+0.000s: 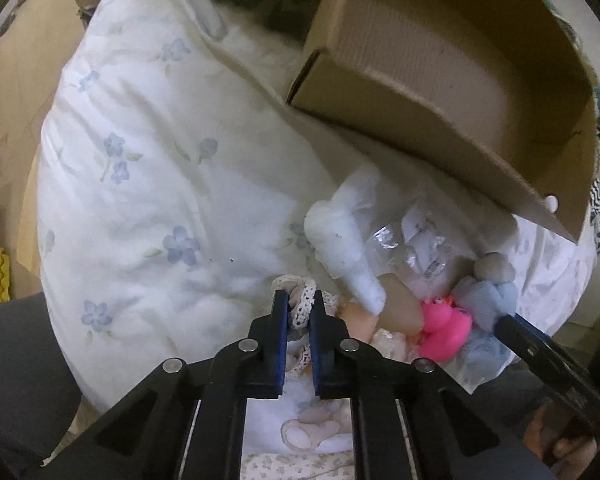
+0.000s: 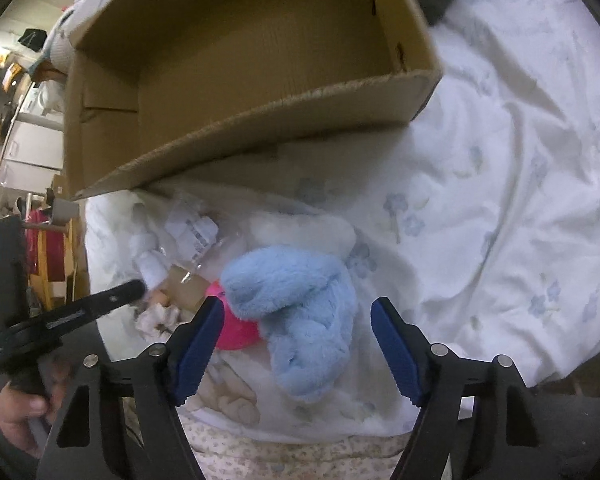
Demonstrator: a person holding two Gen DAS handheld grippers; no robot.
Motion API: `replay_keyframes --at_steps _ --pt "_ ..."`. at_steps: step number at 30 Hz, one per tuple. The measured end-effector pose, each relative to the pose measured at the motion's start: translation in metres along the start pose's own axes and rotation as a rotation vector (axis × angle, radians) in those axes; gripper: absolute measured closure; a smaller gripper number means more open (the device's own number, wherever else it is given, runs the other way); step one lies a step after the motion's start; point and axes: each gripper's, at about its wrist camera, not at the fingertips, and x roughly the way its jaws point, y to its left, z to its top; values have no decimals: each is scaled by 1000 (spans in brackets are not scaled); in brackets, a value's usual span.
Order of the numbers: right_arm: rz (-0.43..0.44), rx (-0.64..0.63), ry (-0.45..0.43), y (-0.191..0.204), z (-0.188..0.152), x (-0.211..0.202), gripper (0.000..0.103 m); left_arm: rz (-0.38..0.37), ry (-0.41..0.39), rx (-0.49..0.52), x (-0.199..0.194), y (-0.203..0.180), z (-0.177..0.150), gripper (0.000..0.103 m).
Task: Organize soft objects
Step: 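Grasp the lace scrunchie with the left tool while the right tool grasps the blue plush, then carry the scrunchie and blue plush into the box and open both tools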
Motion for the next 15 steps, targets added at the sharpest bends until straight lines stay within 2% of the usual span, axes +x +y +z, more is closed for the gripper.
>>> replay_keyframes --at_steps 2,4,6,7,8,11,15 --pt "-4 15 1 0 4 6 22 -4 -36 15 -12 -2 -4 95" --pt "23 28 12 -1 7 12 28 -3 -76 30 -26 -5 -6 95" --pt "24 22 16 1 8 16 50 15 -131 49 -42 -4 -11 95" --pt "23 16 19 2 8 18 56 25 -159 60 -51 -3 -13 95" --pt "25 12 21 3 7 18 68 31 -185 68 -58 -3 -15 95" --pt "27 -14 7 7 5 14 84 43 -229 84 -69 -2 -16 95" --pt "26 -51 -40 13 0 -3 88 47 -256 82 -69 -8 -20 95"
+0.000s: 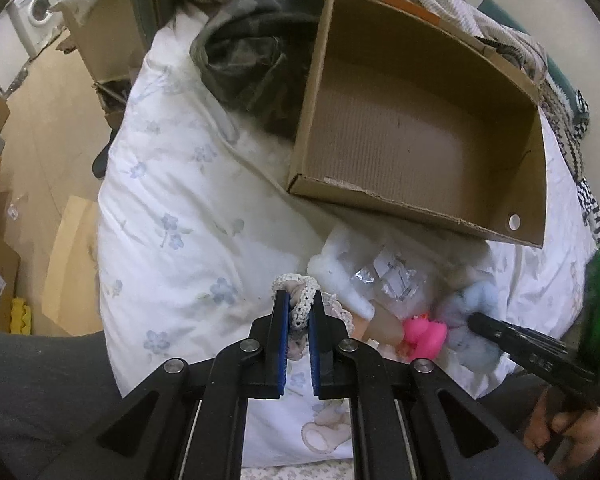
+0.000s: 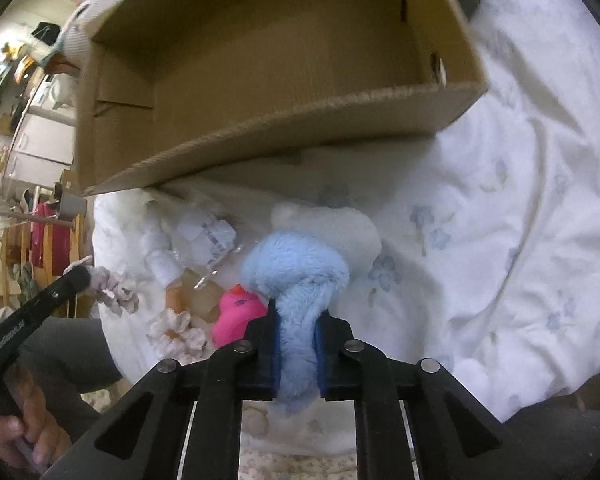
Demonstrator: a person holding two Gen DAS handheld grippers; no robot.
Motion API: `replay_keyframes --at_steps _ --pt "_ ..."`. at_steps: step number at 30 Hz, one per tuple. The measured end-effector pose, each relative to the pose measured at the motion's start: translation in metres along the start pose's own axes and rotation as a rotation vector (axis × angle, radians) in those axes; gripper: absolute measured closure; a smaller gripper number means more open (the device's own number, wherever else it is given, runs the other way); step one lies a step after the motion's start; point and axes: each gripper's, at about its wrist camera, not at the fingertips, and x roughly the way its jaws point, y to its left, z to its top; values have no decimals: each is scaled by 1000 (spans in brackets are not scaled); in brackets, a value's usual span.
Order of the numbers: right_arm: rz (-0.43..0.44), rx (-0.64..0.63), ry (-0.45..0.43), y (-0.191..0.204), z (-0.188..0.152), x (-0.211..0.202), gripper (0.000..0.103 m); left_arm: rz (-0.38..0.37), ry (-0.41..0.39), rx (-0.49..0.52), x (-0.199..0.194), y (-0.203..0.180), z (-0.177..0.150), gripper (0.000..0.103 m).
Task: Organize soft objects
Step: 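Carry the scrunchie and blue plush into the box and open both tools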
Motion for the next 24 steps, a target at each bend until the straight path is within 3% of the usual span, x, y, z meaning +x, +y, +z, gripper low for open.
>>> replay_keyframes --at_steps 6,16,24 --pt "41 -25 -132 3 -15 -48 89 7 -31 3 -8 0 -4 95" --pt "113 -36 -212 6 -21 -82 89 0 -119 50 -36 -16 -2 95" --pt "166 -90 -312 25 -1 -121 89 -28 -257 145 -88 -51 38 95"
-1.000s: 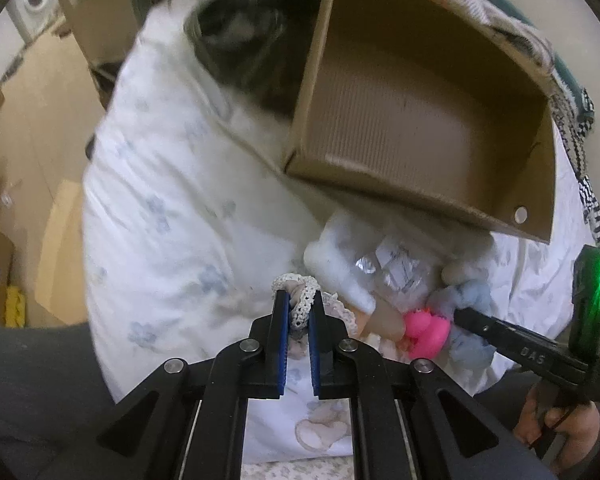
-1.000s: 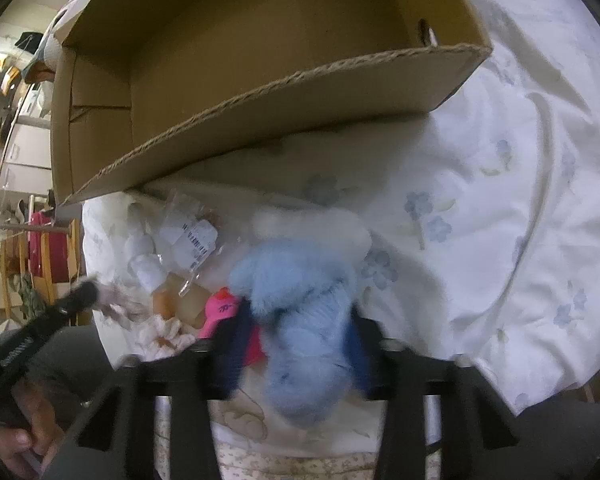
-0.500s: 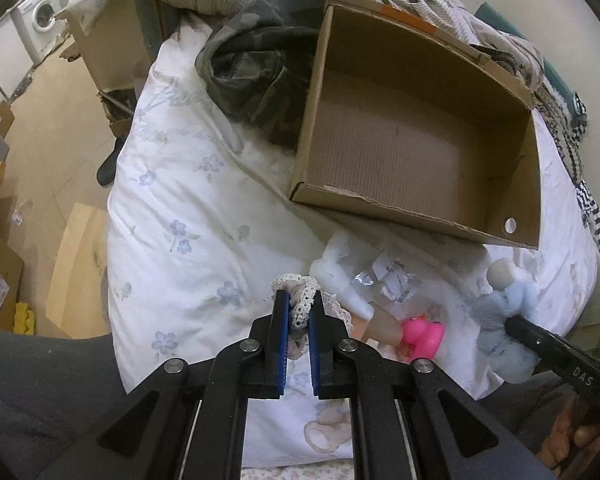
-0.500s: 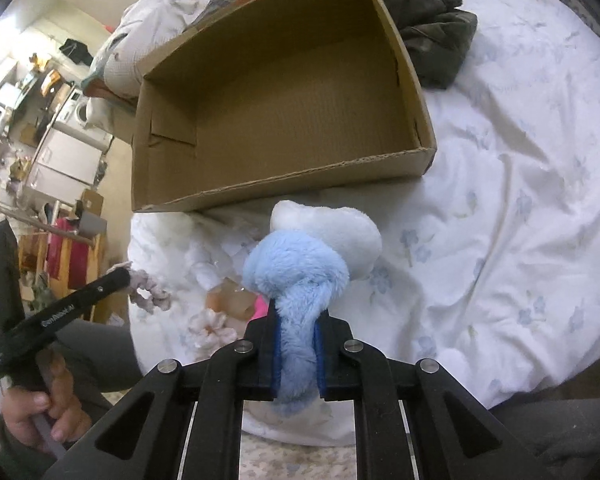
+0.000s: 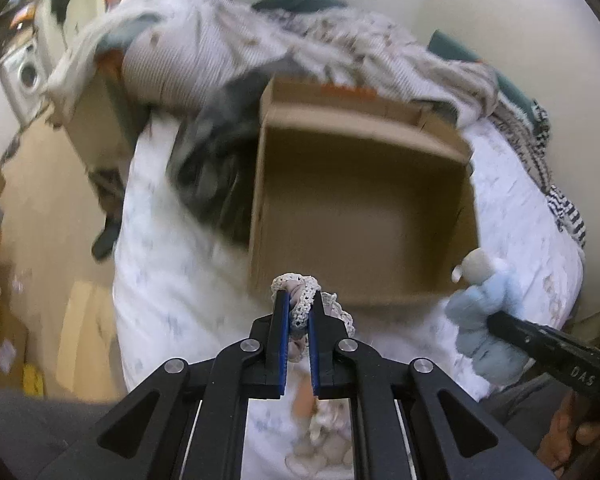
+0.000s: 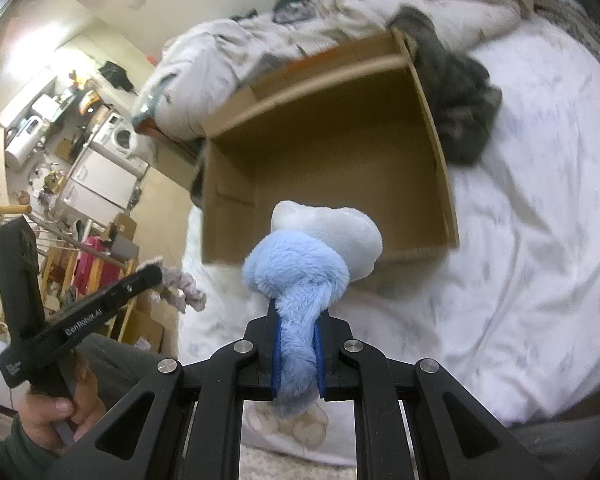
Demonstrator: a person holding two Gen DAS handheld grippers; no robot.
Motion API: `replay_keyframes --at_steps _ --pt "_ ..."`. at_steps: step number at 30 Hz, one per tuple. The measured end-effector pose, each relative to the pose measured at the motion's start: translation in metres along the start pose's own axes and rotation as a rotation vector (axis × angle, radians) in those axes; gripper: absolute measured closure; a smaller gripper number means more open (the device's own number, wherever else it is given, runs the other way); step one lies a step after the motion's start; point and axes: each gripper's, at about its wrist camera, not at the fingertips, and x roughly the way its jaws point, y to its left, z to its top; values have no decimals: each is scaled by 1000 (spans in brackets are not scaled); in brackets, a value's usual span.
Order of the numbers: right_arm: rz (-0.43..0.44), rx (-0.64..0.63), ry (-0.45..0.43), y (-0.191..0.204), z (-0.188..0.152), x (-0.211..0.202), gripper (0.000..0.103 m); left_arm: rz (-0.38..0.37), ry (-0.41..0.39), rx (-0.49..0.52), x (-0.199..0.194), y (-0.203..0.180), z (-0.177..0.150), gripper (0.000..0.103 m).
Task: Organize soft objects
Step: 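Carry the scrunchie and blue plush into the box and open both tools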
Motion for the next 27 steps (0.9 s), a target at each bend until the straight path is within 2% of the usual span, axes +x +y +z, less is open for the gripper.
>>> replay_keyframes --at_steps 6,11,16,21,27 --pt "5 -42 -58 7 38 -7 89 -4 -66 55 -3 -16 45 95" --pt "-6 -62 -91 4 66 0 89 -14 -74 85 18 -23 65 95" --pt "-29 -56 -100 -11 74 22 89 -20 -41 97 52 -27 60 95" --pt "-53 11 -49 -34 68 52 88 -19 12 95 88 -28 50 95" --pt "-81 24 -4 -44 69 73 88 -45 76 42 113 -19 42 95"
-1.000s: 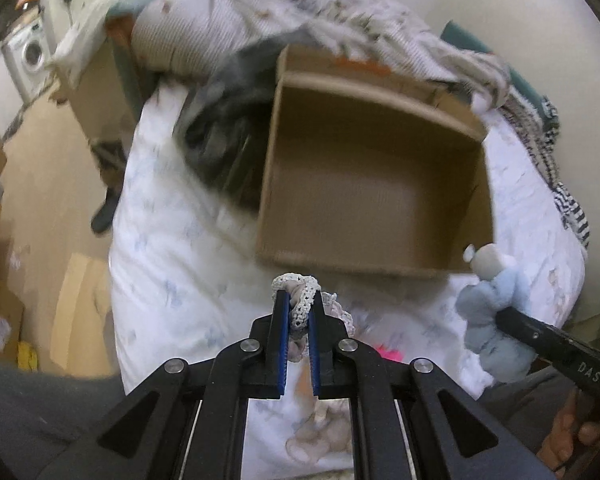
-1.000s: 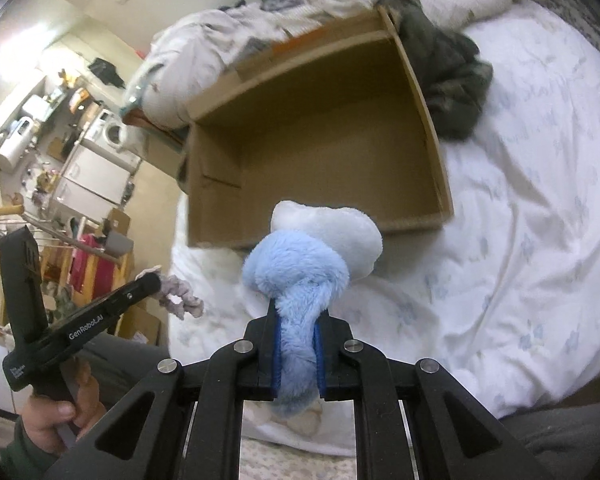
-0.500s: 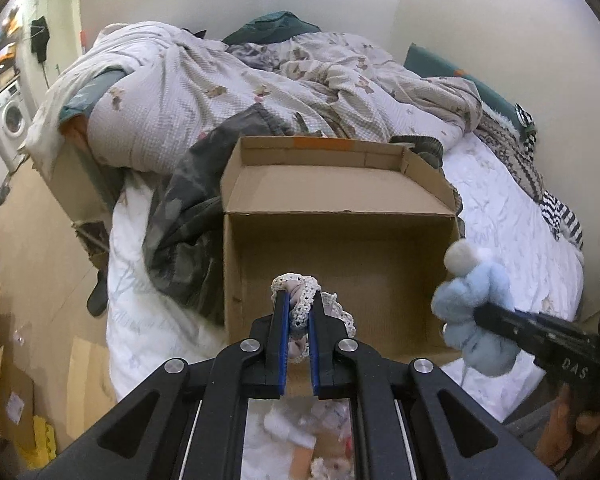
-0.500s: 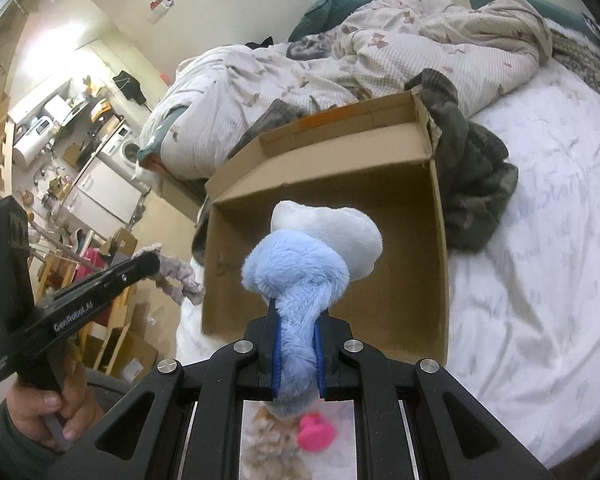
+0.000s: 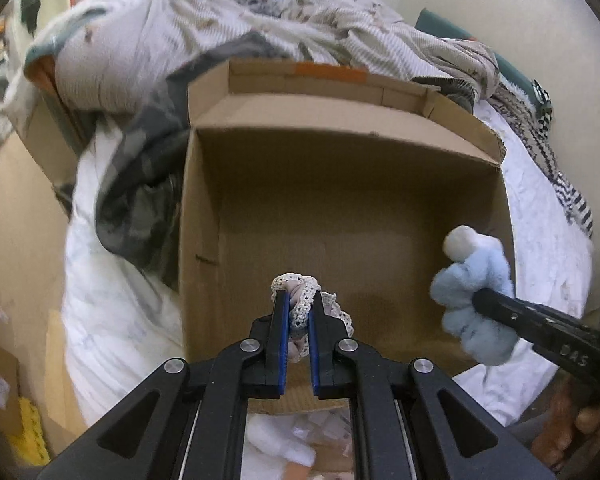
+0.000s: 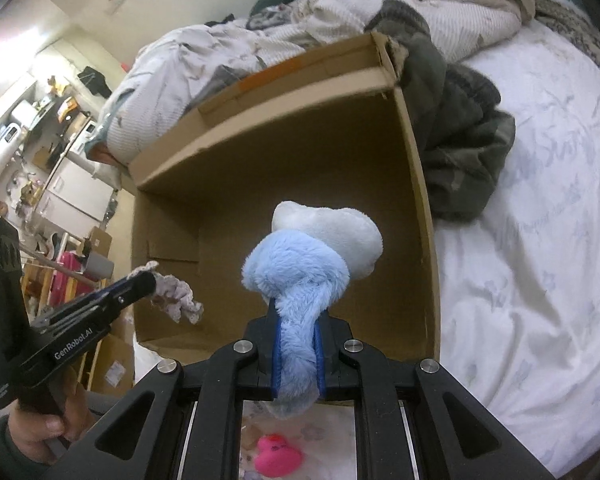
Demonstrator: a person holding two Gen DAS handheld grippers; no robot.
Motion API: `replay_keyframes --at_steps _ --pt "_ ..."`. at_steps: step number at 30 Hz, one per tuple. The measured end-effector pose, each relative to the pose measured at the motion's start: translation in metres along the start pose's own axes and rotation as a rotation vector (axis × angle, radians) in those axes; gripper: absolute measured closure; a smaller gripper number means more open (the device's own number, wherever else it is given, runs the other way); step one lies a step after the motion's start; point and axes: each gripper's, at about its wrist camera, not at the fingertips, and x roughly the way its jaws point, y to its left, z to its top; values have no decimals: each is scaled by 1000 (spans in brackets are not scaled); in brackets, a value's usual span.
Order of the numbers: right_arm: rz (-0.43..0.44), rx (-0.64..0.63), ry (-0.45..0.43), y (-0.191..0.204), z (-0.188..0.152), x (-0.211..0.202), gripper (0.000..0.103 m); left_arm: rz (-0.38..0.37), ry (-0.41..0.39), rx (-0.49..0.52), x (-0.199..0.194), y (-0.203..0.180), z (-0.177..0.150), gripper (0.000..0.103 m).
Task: Organize soft objects
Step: 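Carry the scrunchie and blue plush into the box and open both tools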
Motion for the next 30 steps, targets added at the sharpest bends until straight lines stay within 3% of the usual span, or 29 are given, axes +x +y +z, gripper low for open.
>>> replay_keyframes --at_steps 16,30 --pt "-72 -66 82 12 -5 28 88 41 15 36 8 -6 -12 95" --pt "-81 -80 84 15 -3 31 88 71 19 59 12 -8 -15 94"
